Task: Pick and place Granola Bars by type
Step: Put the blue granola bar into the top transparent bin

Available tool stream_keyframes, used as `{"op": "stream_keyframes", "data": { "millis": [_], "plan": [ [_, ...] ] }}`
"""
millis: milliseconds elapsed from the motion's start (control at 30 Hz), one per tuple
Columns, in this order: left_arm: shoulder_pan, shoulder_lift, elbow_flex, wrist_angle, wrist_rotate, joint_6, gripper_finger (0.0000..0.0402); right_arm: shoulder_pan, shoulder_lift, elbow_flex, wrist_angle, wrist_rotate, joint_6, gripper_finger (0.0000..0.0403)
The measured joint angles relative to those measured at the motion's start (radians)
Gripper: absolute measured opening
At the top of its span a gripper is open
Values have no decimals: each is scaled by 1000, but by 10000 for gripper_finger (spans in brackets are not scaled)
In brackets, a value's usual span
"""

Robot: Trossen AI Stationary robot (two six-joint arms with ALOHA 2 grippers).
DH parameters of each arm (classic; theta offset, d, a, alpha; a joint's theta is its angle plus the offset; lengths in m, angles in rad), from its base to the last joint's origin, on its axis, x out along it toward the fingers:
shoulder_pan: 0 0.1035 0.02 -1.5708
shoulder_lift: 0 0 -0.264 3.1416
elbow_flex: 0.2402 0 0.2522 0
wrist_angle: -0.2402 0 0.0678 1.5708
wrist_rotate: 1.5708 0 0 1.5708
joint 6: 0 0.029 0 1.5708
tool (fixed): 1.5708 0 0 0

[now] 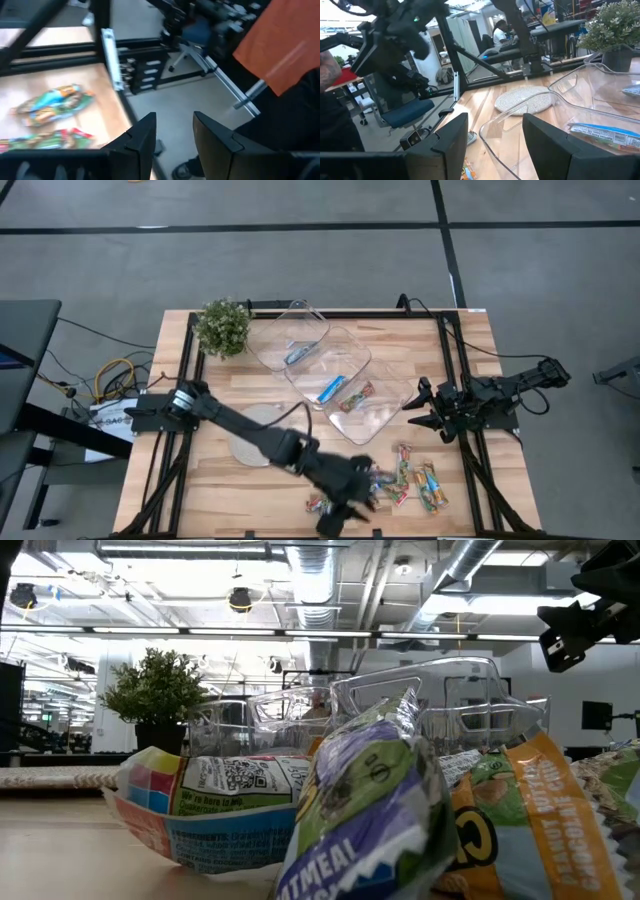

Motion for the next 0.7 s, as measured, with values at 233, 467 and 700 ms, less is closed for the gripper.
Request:
{"op": "stream_keyframes", "data": {
  "millis": [233, 467, 700],
  "plan": [
    [-96, 0, 0, -3, -72, -6, 121, 0, 0, 0, 0, 0, 0, 184],
    [-123, 0, 0, -109, -133, -130, 121, 0, 0, 0, 0, 0, 0, 184],
    [-141, 0, -1, -317, -308, -497, 121, 0, 0, 0, 0, 0, 0, 184]
  ]
}}
